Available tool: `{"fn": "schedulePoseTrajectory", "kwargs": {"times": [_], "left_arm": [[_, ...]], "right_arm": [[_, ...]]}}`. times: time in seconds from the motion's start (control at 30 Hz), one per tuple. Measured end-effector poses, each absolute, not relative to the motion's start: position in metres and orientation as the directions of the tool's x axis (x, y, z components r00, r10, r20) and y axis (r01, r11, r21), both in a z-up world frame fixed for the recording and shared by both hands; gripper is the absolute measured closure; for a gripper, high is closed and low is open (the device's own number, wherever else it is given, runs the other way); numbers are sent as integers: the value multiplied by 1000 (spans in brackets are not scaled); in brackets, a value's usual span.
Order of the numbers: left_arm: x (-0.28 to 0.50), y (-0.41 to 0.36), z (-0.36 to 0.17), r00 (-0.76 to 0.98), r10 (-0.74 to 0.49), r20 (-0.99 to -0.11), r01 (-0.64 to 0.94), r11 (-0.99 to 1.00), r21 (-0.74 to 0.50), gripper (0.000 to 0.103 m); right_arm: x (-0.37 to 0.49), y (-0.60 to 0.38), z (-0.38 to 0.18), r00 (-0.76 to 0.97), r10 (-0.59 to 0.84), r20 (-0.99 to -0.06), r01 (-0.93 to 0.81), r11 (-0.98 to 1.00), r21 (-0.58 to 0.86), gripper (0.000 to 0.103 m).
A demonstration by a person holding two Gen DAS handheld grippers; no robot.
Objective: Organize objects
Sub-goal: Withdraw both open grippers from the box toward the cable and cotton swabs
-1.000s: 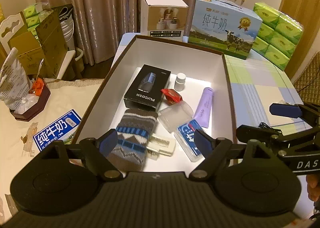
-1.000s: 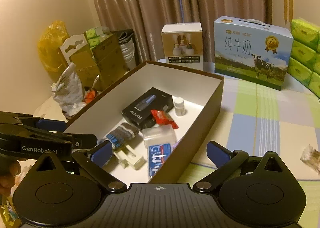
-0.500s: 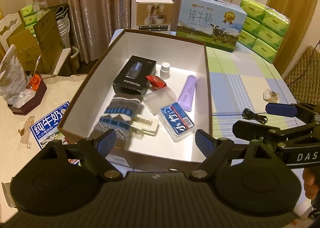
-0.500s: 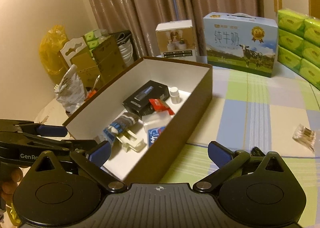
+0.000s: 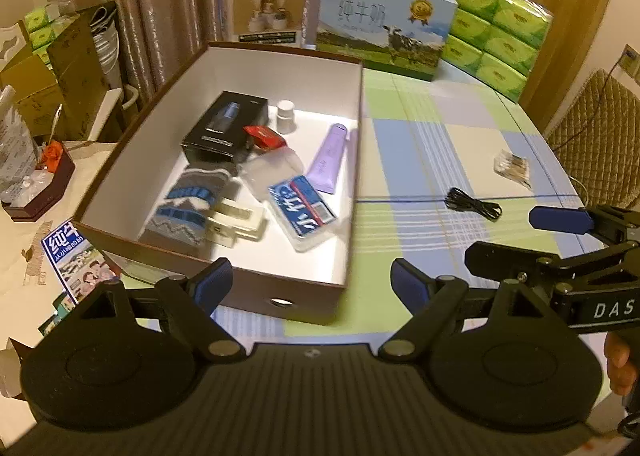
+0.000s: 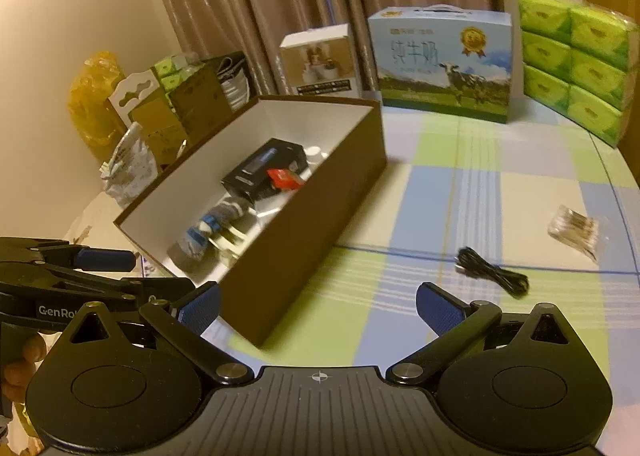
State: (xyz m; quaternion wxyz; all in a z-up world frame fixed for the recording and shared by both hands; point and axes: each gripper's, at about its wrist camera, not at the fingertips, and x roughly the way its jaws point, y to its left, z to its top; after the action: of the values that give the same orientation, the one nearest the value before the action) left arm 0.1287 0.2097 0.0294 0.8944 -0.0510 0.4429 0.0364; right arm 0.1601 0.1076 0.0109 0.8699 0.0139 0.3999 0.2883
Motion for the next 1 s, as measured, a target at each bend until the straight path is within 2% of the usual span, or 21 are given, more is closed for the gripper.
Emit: {"fn": "schedulePoseTrajectory", "kwargs": {"times": [1.0], "left_arm": [[165, 86, -14, 503, -56, -863, -13, 997, -72, 18]], "right_arm": [[172, -34, -20, 506, 383, -773, -293, 919, 263, 2]]}}
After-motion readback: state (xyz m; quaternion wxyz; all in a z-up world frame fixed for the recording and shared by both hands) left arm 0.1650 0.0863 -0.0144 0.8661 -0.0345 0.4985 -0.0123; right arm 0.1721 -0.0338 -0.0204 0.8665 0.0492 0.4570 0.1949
